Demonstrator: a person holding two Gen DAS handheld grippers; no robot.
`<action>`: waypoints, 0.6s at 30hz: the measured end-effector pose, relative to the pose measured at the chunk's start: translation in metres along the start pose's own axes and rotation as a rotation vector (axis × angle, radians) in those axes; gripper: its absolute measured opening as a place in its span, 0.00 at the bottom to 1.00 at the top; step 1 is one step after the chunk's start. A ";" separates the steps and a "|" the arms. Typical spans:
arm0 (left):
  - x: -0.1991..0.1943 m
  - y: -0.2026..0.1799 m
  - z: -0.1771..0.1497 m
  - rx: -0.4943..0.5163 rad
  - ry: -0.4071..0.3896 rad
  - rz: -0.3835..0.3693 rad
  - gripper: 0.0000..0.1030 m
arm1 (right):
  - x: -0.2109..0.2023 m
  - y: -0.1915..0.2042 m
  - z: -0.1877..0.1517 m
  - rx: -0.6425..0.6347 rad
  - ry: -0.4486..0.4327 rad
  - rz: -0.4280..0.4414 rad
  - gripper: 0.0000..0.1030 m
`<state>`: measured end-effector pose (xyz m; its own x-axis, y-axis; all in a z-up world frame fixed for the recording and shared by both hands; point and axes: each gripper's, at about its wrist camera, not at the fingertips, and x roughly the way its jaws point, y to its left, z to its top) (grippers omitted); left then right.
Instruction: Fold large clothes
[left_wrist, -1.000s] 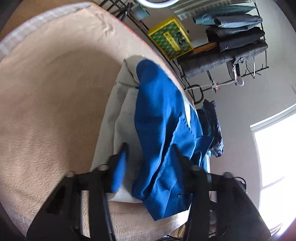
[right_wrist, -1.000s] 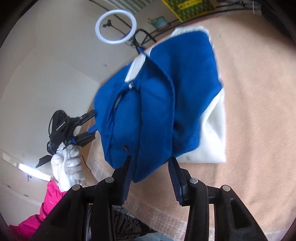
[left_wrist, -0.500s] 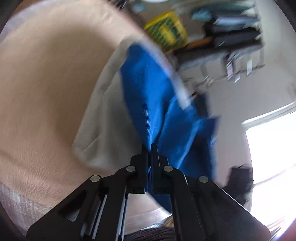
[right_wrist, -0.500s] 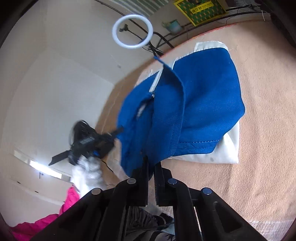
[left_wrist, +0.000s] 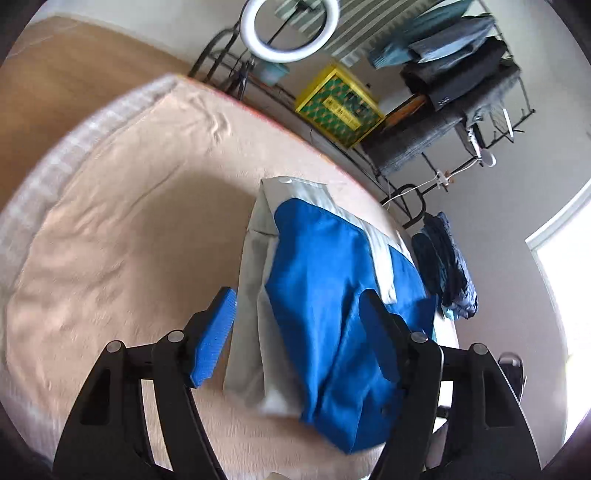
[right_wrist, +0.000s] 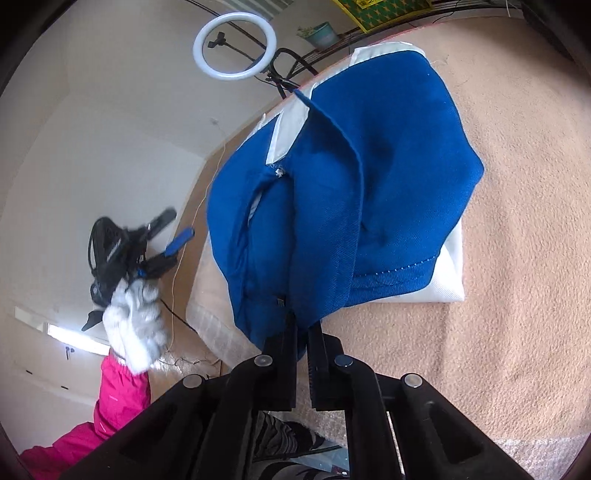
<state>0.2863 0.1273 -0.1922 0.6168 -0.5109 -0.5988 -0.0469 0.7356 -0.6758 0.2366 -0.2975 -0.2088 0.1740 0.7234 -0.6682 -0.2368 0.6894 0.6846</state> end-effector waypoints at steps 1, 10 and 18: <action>0.014 0.007 0.007 -0.042 0.038 -0.025 0.68 | -0.001 0.001 -0.008 0.003 0.003 -0.001 0.02; 0.053 0.027 -0.004 -0.065 0.140 -0.012 0.04 | -0.008 0.016 -0.013 -0.033 -0.015 0.022 0.02; 0.063 0.026 0.005 0.007 0.128 0.052 0.04 | 0.012 0.014 -0.026 -0.132 0.076 -0.071 0.10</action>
<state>0.3280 0.1162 -0.2455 0.5085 -0.5239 -0.6833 -0.0705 0.7656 -0.6395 0.2104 -0.2802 -0.2150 0.1228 0.6646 -0.7370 -0.3508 0.7238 0.5942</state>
